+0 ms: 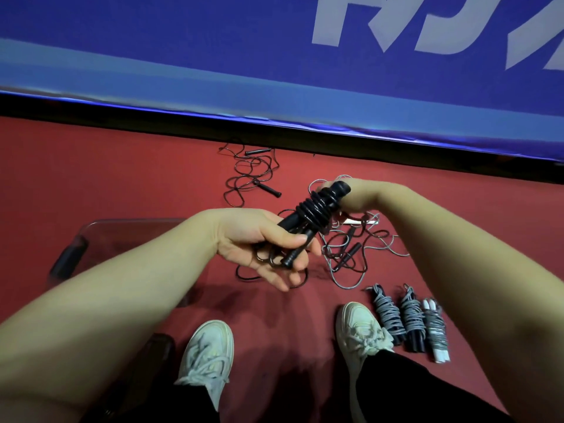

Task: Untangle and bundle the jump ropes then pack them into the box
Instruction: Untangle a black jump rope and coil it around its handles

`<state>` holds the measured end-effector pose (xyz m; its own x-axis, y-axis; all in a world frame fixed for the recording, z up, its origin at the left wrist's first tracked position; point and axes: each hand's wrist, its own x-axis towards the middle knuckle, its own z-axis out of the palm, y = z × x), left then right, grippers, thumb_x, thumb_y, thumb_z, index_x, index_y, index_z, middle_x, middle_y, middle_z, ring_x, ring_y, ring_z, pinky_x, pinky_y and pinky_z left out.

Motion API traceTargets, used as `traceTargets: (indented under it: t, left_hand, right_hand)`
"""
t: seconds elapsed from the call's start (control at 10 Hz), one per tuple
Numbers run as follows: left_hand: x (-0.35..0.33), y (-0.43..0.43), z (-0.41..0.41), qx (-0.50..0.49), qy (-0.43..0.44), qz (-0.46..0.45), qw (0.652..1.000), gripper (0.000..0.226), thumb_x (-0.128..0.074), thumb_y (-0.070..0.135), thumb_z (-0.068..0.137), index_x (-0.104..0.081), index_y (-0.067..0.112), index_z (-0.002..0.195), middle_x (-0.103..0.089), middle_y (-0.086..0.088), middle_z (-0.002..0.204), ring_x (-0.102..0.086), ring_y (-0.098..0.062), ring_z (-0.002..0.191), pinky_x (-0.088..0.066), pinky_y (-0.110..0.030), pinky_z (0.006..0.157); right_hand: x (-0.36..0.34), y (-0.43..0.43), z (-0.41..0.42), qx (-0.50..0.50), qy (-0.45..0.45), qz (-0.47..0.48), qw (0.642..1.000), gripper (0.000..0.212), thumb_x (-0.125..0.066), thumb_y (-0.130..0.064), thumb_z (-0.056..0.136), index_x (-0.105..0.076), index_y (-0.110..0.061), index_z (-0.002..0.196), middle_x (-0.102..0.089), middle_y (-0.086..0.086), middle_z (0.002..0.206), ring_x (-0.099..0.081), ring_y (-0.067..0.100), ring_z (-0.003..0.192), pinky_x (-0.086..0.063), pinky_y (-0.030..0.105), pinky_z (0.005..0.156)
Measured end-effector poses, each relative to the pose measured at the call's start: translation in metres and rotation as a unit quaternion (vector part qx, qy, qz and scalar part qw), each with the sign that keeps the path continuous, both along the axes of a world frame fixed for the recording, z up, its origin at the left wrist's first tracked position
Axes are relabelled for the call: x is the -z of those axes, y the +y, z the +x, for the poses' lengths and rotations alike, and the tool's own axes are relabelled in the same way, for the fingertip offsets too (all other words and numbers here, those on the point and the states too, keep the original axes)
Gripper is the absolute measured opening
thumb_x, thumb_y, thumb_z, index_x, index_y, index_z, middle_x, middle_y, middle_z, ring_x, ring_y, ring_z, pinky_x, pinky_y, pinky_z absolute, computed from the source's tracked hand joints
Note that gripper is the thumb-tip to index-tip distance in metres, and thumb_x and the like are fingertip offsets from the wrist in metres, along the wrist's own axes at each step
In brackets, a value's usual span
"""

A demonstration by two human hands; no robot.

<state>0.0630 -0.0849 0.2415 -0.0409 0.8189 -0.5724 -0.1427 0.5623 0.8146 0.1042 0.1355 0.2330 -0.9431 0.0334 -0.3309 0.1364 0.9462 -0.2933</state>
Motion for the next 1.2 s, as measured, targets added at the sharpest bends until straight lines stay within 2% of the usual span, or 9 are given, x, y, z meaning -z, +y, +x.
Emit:
traceTargets:
  t: [0.1, 0.3, 0.4, 0.6, 0.7, 0.8, 0.9, 1.0, 1.2]
  left_hand:
    - [0.002, 0.013, 0.009, 0.016, 0.092, -0.028, 0.995, 0.013, -0.051, 0.015, 0.092, -0.052, 0.004, 0.099, -0.054, 0.000, 0.055, -0.054, -0.009, 0.039, -0.040, -0.015, 0.036]
    - [0.016, 0.019, 0.014, 0.165, 0.096, -0.089, 0.978, 0.014, -0.046, 0.015, 0.098, -0.056, 0.010, 0.090, -0.051, 0.003, 0.056, -0.052, -0.010, 0.045, -0.041, -0.017, 0.040]
    - [0.025, 0.029, 0.020, 0.184, 0.183, -0.133, 0.956, 0.018, -0.045, 0.014, 0.098, -0.056, 0.011, 0.084, -0.049, 0.003, 0.052, -0.048, -0.009, 0.039, -0.040, -0.015, 0.038]
    - [0.054, 0.034, 0.006, 0.030, 0.236, -0.176, 0.955, 0.026, -0.038, 0.015, 0.099, -0.047, 0.015, 0.074, -0.042, 0.009, 0.037, -0.039, -0.005, 0.029, -0.029, -0.012, 0.035]
    - [0.058, 0.022, -0.013, -0.105, 0.176, -0.123, 0.971, 0.021, -0.044, 0.016, 0.098, -0.050, 0.016, 0.078, -0.045, 0.008, 0.042, -0.040, -0.005, 0.031, -0.029, -0.012, 0.032]
    - [0.052, 0.010, -0.024, -0.186, 0.100, -0.061, 0.975, 0.017, -0.046, 0.020, 0.100, -0.056, 0.010, 0.091, -0.048, 0.005, 0.048, -0.045, -0.006, 0.036, -0.033, -0.014, 0.033]
    - [0.045, 0.008, -0.027, -0.228, 0.053, -0.031, 0.972, 0.017, -0.046, 0.020, 0.099, -0.056, 0.010, 0.090, -0.048, 0.003, 0.052, -0.045, -0.007, 0.040, -0.034, -0.015, 0.034]
    - [0.036, 0.012, -0.028, -0.263, 0.032, -0.001, 0.964, 0.019, -0.045, 0.020, 0.100, -0.054, 0.010, 0.086, -0.048, 0.004, 0.052, -0.045, -0.006, 0.039, -0.035, -0.014, 0.034]
    - [0.029, 0.021, -0.034, -0.335, -0.050, 0.055, 0.939, 0.019, -0.041, 0.018, 0.101, -0.055, 0.007, 0.092, -0.049, 0.002, 0.054, -0.047, -0.006, 0.042, -0.039, -0.014, 0.035]
  right_hand:
    - [-0.019, -0.008, -0.009, -0.010, -0.064, 0.049, 0.997, 0.026, -0.047, -0.008, 0.094, -0.052, -0.024, 0.075, -0.062, 0.004, 0.079, -0.055, 0.017, 0.070, -0.042, 0.026, 0.068]
    - [-0.030, -0.049, -0.021, -0.076, -0.193, 0.208, 0.956, 0.019, -0.054, -0.019, 0.091, -0.062, -0.013, 0.107, -0.066, 0.020, 0.107, -0.055, 0.017, 0.054, -0.044, 0.026, 0.059]
    - [-0.028, -0.073, -0.026, -0.090, -0.197, 0.252, 0.943, 0.024, -0.053, -0.021, 0.092, -0.059, -0.006, 0.109, -0.065, 0.017, 0.100, -0.057, 0.021, 0.059, -0.046, 0.026, 0.047]
    - [-0.051, -0.120, -0.024, -0.122, -0.139, 0.322, 0.928, 0.020, -0.046, -0.011, 0.090, -0.053, -0.007, 0.071, -0.049, 0.004, 0.056, -0.043, 0.010, 0.025, -0.026, 0.012, 0.024]
    - [-0.056, -0.122, -0.018, -0.114, -0.105, 0.302, 0.941, 0.029, -0.047, -0.011, 0.091, -0.049, -0.008, 0.063, -0.049, 0.003, 0.055, -0.046, 0.014, 0.038, -0.034, 0.015, 0.030]
    - [-0.068, -0.101, -0.004, -0.059, -0.053, 0.216, 0.973, 0.023, -0.050, -0.019, 0.093, -0.060, -0.005, 0.078, -0.050, 0.001, 0.057, -0.047, 0.014, 0.044, -0.040, 0.021, 0.042]
    - [-0.074, -0.080, 0.014, -0.020, -0.030, 0.076, 0.996, 0.018, -0.050, -0.026, 0.096, -0.062, -0.013, 0.093, -0.053, -0.005, 0.063, -0.051, 0.008, 0.048, -0.036, 0.010, 0.040]
    - [-0.064, -0.070, 0.028, -0.006, -0.017, -0.025, 1.000, 0.017, -0.049, -0.022, 0.097, -0.054, -0.020, 0.081, -0.054, -0.006, 0.067, -0.059, 0.007, 0.051, -0.041, 0.012, 0.049]
    - [-0.034, -0.050, 0.030, 0.085, 0.021, -0.186, 0.979, 0.014, -0.046, -0.011, 0.097, -0.060, -0.011, 0.098, -0.050, -0.002, 0.066, -0.058, 0.018, 0.056, -0.045, 0.017, 0.049]
